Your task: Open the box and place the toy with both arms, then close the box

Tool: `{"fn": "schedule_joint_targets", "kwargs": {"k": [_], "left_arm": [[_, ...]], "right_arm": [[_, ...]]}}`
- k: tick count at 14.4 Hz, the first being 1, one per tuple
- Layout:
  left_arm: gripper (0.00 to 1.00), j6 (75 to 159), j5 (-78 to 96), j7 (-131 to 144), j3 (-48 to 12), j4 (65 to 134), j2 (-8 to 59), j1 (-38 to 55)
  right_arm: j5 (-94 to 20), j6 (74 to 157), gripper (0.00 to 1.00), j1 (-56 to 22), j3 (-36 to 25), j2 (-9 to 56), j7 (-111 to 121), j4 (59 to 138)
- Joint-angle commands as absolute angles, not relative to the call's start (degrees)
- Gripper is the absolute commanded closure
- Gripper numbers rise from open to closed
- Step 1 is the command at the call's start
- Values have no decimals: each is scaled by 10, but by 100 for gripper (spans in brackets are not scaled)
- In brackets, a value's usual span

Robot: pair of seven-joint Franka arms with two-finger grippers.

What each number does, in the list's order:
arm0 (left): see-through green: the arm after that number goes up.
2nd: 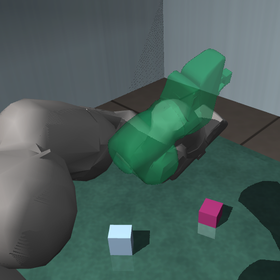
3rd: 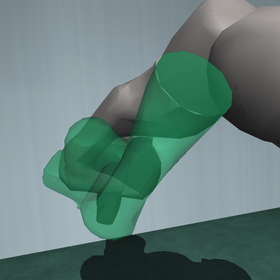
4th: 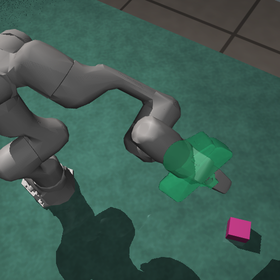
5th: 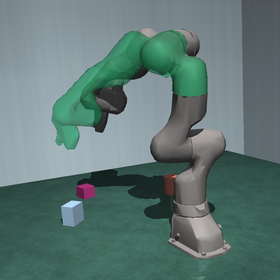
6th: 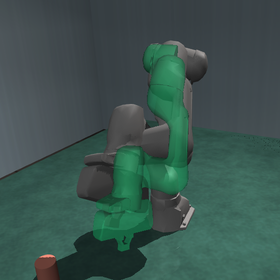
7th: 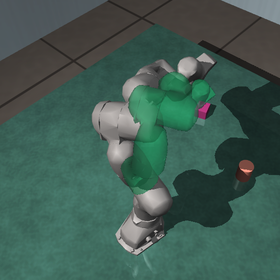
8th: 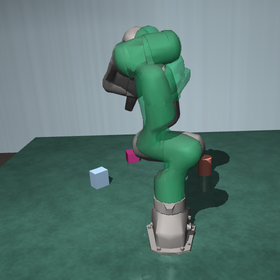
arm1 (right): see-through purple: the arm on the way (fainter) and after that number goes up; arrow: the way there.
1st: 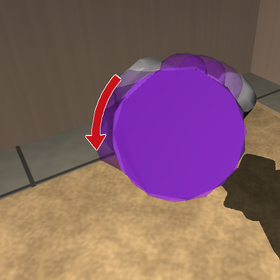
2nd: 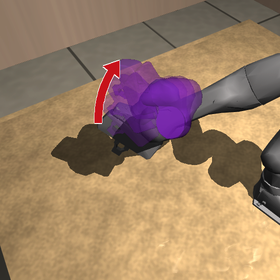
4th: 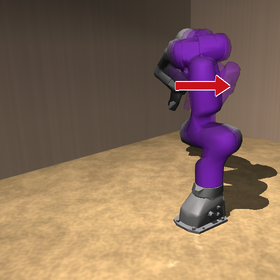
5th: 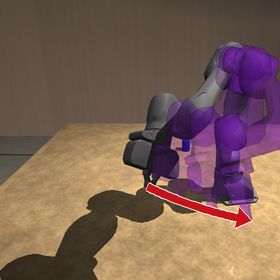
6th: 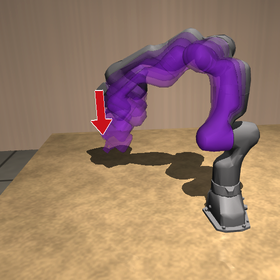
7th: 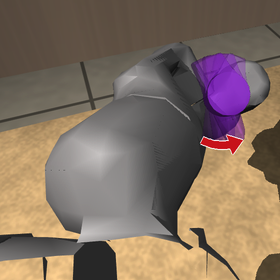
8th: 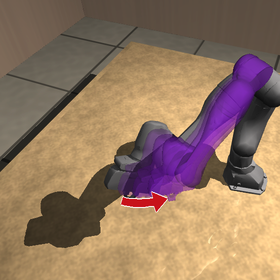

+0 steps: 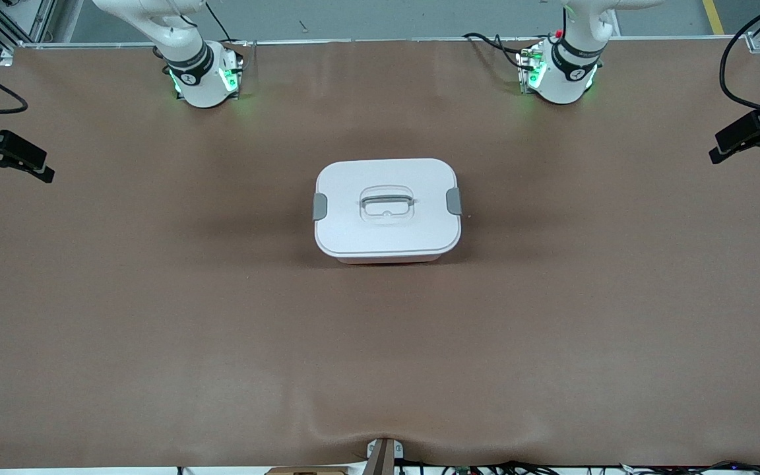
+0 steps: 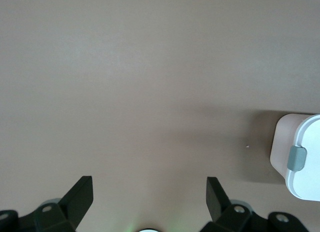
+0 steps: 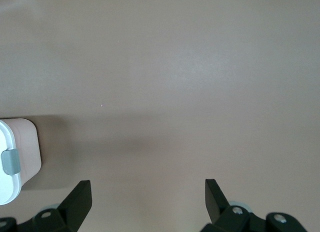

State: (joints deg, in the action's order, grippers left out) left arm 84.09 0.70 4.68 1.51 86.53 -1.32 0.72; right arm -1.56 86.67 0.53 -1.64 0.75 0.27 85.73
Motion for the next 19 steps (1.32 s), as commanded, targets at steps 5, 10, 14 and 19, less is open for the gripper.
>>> {"fn": "schedule_joint_targets", "kwargs": {"k": [5,10,14,19], "left_arm": [[0,838,-1,38,15,869,-21,6],[0,838,-1,39,15,870,-20,6],[0,838,0,38,17,865,-14,4],[0,838,-1,39,18,856,-7,4]], "right_arm": [[-8,859,0,4,-16,11,-3,846],[-8,860,0,4,-16,11,-3,846],[-7,860,0,5,-16,11,-3,846],[-7,862,0,6,-16,11,-3,846]]}}
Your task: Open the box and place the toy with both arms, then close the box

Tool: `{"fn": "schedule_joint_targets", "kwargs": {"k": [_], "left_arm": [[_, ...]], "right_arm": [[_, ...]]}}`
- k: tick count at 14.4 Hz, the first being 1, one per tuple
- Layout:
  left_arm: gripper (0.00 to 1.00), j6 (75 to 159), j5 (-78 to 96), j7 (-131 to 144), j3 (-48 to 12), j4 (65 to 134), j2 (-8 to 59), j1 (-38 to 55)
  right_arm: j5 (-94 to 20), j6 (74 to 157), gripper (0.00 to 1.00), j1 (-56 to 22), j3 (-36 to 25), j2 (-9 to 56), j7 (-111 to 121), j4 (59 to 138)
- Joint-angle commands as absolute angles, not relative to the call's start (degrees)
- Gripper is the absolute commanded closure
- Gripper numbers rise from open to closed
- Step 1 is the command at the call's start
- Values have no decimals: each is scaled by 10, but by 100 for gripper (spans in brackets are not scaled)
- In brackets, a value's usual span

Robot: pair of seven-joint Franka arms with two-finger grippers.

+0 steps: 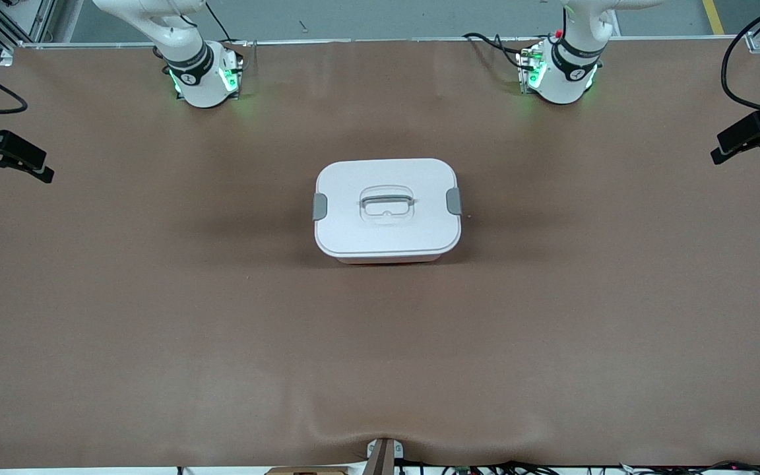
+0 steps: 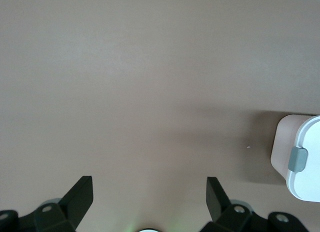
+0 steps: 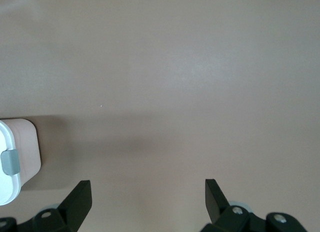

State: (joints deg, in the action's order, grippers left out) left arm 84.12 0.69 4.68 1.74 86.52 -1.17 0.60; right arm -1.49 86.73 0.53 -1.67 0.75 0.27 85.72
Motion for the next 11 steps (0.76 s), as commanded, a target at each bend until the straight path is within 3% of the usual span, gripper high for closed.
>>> {"fn": "schedule_joint_targets", "kwargs": {"k": [1,11], "left_arm": [[0,838,0,38,19,856,-7,3],[0,838,0,43,19,853,-7,4]], "right_arm": [[-7,862,0,6,-17,11,-3,846],[-7,862,0,5,-17,11,-3,846]]}}
